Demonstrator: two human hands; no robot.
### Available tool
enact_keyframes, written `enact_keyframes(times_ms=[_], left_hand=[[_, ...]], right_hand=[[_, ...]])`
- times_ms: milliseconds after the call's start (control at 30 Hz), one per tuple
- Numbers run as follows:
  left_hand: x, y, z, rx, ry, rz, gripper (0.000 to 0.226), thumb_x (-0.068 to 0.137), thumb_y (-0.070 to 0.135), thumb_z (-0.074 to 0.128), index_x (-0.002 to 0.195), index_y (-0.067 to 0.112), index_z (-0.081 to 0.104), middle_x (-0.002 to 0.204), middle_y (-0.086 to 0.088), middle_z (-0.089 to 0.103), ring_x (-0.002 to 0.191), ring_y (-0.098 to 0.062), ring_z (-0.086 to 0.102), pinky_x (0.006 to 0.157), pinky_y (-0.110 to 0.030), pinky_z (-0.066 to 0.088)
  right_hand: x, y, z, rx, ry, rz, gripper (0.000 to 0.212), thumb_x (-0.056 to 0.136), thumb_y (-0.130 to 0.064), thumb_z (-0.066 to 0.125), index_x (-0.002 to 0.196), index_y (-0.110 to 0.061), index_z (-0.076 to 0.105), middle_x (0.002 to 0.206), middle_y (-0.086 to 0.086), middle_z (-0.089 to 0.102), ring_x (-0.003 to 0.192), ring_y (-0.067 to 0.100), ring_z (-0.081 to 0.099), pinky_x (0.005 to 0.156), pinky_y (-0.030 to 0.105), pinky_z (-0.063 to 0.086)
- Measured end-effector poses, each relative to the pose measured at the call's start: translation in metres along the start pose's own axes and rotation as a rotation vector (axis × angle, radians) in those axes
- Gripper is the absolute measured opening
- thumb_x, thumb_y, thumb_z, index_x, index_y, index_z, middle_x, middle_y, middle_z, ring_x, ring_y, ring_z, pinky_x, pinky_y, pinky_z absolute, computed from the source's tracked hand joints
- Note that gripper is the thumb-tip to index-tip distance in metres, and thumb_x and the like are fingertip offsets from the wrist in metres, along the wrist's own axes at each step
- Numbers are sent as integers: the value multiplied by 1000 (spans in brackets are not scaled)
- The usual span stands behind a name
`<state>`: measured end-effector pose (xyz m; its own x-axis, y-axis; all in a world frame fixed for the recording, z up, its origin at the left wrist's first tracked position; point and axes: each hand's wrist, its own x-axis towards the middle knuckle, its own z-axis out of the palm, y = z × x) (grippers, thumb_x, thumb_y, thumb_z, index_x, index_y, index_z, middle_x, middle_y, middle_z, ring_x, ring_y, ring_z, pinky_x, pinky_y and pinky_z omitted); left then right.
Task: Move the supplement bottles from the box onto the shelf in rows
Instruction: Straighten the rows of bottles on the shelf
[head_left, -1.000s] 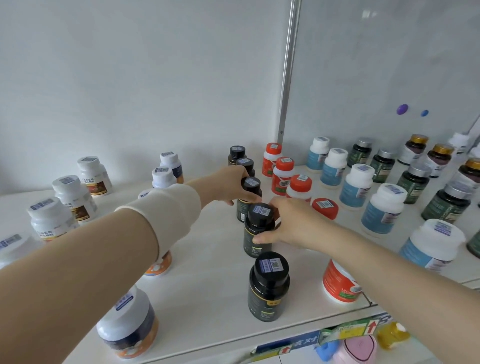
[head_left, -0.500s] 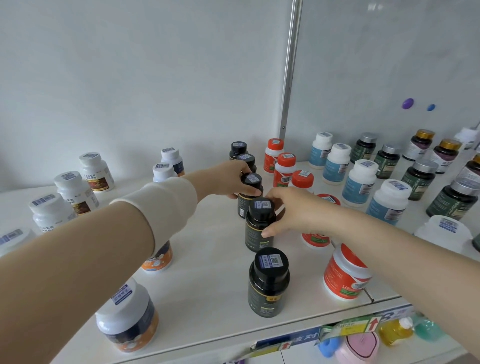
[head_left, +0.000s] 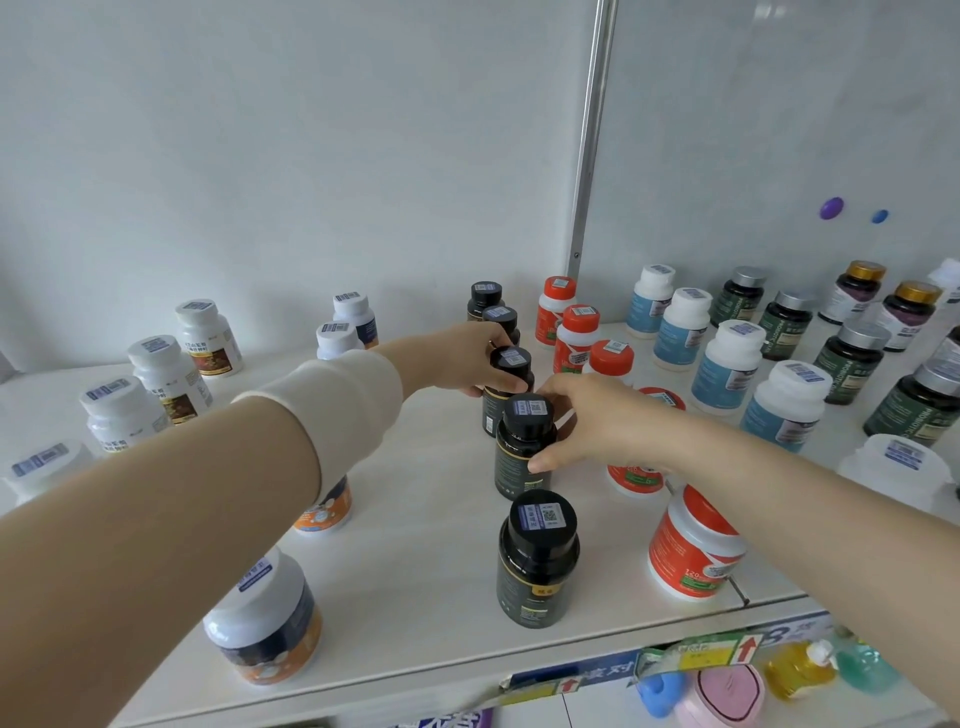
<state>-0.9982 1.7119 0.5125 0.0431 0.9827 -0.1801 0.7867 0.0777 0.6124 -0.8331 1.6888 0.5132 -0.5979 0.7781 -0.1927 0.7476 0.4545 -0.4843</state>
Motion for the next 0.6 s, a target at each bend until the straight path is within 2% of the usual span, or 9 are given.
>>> enact_keyframes(times_ms=[167,267,333,433,500,600], left_hand=[[-12,6,-8,181,82,9,61,83,28,70,135,10,42,131,-6,53,116,-23,54,98,-30,40],[-28,6,-29,223,157,33,54,84,25,69,131,12,47,129,-3,57,117,-20,54,93,-25,39],[-42,1,-47,307,212,45,48,84,27,69,127,15,50,125,-2,59,114,-20,55,96,-28,43],[-68,-16,-73,597,239,1,46,86,32,65,127,22,48,122,0,59,105,-22,57,90,-35,47],[-86,-31,-87,874,221,-69,42,88,29,59,127,21,46,118,-2,58,99,-25,58,81,-34,46],[-103,-58,-99,1159,164,-106,40,91,29,56,127,17,45,116,-3,59,102,-26,60,71,-31,42]], right_hand=[[-3,-7,-18,19,0,8,75,75,-27,76,138,-15,38,134,4,54,115,19,56,98,33,46],[-6,-24,-35,-72,47,-40,70,78,-28,73,137,-11,40,135,6,54,117,22,55,99,34,45],[-4,-39,-41,-151,99,-83,67,79,-27,73,136,-9,42,134,7,54,118,23,54,97,30,43],[4,-65,-37,-270,161,-131,70,77,-29,74,137,-11,42,136,6,51,121,23,50,90,25,39],[9,-83,-27,-359,175,-145,70,78,-29,74,137,-11,40,137,7,50,124,24,47,91,26,38],[13,-111,-6,-480,145,-147,70,80,-26,71,138,-9,36,135,10,49,121,26,48,95,31,42]])
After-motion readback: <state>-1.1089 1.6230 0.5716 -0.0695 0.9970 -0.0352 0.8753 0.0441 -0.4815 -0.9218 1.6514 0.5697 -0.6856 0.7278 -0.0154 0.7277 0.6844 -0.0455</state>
